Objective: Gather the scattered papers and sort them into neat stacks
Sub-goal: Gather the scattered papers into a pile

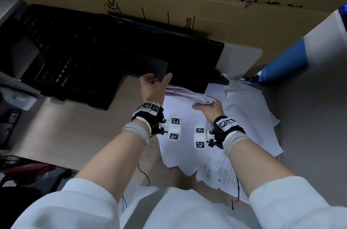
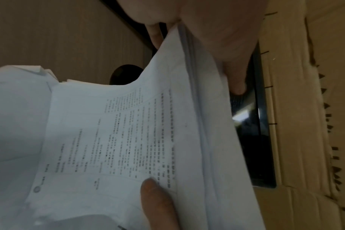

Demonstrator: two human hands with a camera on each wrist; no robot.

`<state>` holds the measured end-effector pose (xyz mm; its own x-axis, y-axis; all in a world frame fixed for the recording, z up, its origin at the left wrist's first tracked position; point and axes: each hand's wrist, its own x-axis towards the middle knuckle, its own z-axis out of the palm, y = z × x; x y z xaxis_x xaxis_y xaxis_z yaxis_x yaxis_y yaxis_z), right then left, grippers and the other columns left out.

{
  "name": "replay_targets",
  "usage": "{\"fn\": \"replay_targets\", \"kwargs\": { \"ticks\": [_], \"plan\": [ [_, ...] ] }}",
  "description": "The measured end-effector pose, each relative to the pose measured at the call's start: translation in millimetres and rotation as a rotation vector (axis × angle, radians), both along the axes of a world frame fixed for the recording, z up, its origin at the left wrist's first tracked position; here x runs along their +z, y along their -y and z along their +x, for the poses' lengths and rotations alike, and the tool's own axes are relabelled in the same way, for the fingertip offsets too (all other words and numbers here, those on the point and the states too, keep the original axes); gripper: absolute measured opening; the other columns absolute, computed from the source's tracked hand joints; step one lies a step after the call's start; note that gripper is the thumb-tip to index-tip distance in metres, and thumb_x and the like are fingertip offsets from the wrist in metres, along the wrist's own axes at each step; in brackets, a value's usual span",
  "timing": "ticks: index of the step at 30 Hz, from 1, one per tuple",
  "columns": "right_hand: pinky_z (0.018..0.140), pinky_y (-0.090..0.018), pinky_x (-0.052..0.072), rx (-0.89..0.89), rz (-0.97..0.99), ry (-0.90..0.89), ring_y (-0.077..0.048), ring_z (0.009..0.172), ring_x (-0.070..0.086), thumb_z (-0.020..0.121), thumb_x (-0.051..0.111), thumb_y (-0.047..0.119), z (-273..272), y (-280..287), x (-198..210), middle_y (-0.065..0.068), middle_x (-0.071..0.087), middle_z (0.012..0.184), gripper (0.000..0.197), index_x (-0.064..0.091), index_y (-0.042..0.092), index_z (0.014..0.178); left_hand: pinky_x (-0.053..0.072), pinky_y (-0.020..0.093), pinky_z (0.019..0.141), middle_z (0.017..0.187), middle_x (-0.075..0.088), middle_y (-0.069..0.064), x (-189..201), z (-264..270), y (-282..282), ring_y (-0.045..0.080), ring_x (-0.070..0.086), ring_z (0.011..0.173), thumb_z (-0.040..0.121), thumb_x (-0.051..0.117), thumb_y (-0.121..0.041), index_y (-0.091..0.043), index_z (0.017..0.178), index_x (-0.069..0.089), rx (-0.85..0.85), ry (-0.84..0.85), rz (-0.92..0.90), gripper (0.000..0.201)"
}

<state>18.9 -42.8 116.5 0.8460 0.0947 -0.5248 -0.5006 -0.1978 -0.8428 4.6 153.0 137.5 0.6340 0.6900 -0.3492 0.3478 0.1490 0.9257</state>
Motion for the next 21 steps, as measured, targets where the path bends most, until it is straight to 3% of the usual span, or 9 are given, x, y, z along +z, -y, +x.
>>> {"fn": "replay_targets", "kwargs": {
  "ticks": [1,4,8,10,11,13,14,18,21],
  "plan": [
    [0.078,-0.024,0.043,-0.009,-0.002,0.006,-0.018,0.086,0.062,0.077,0.078,0.000,-1.9,-0.3,1.0,-0.005,0.067,0.092,0.032,0.066,-0.006,0.105,0.053,0.026,0.081,0.093,0.063,-0.008,2.8,-1.1,0.2,0.006,0.063,0.082,0.071,0.086,-0.053,-0.023,0.114,0.054,-0.007,0.012,-0.022,0.061],
    [0.082,-0.024,0.045,-0.069,0.014,0.021,-0.014,0.088,0.063,0.079,0.079,0.010,-4.8,2.1,5.7,0.005,0.068,0.093,0.025,0.066,0.014,0.101,0.050,0.027,0.084,0.097,0.061,-0.009,11.8,-5.6,1.2,0.003,0.061,0.087,0.081,0.081,-0.046,-0.018,0.123,0.052,-0.046,0.074,-0.050,0.059],
    [0.090,-0.037,0.053,-0.122,0.052,-0.029,-0.020,0.096,0.068,0.073,0.083,0.024,-3.9,6.5,13.0,0.000,0.074,0.100,0.038,0.069,0.016,0.108,0.049,0.012,0.088,0.117,0.052,-0.019,8.3,-22.1,-5.7,-0.017,0.055,0.098,0.085,0.080,-0.034,-0.016,0.148,0.031,-0.181,0.075,-0.101,0.081],
    [0.080,-0.033,0.056,-0.148,0.073,-0.027,-0.023,0.095,0.070,0.073,0.082,0.025,-3.3,9.5,20.0,-0.003,0.074,0.102,0.040,0.068,0.012,0.108,0.052,0.027,0.100,0.123,0.058,-0.014,-1.0,-34.5,-9.7,-0.005,0.060,0.108,0.073,0.087,-0.046,-0.015,0.152,0.027,-0.274,0.011,-0.091,0.104],
    [0.072,-0.028,0.056,-0.158,0.086,-0.026,-0.022,0.092,0.071,0.075,0.080,0.021,-2.5,10.6,22.8,-0.004,0.074,0.101,0.036,0.068,0.010,0.107,0.055,0.026,0.093,0.120,0.061,-0.010,-1.9,-41.0,-9.4,0.002,0.063,0.106,0.069,0.090,-0.046,-0.014,0.148,0.032,-0.338,-0.065,-0.056,0.103],
    [0.059,-0.019,0.053,-0.157,0.112,-0.005,-0.015,0.082,0.071,0.079,0.077,0.012,-1.9,11.1,29.5,-0.003,0.075,0.096,0.026,0.070,0.007,0.103,0.049,0.016,0.074,0.105,0.061,-0.009,-5.2,-46.8,-5.2,0.008,0.063,0.095,0.076,0.089,-0.030,-0.011,0.130,0.045,-0.436,-0.197,0.067,0.073],
    [0.056,-0.017,0.052,-0.156,0.125,0.015,-0.011,0.078,0.071,0.079,0.076,0.010,-1.3,10.1,31.7,-0.003,0.075,0.095,0.025,0.070,0.005,0.103,0.047,0.018,0.072,0.098,0.060,-0.009,-7.0,-45.1,-4.3,0.013,0.063,0.092,0.080,0.086,-0.023,-0.009,0.125,0.049,-0.429,-0.218,0.110,0.060],
    [0.060,-0.015,0.052,-0.173,0.153,0.078,-0.004,0.079,0.071,0.075,0.078,0.011,1.0,3.5,44.1,0.000,0.075,0.097,0.036,0.069,0.006,0.109,0.048,0.024,0.057,0.076,0.060,-0.004,11.3,-29.3,-2.2,0.020,0.058,0.073,0.085,0.074,-0.008,-0.008,0.101,0.064,-0.240,-0.140,0.045,0.019],
    [0.069,-0.016,0.053,-0.162,0.166,0.156,-0.001,0.079,0.070,0.076,0.075,0.003,5.1,1.4,57.2,0.003,0.075,0.092,0.024,0.073,0.011,0.099,0.058,0.031,0.071,0.081,0.064,0.001,22.2,-21.7,-1.0,0.024,0.063,0.078,0.082,0.071,-0.001,-0.008,0.098,0.065,-0.186,-0.066,0.032,0.018]
  ]
}}
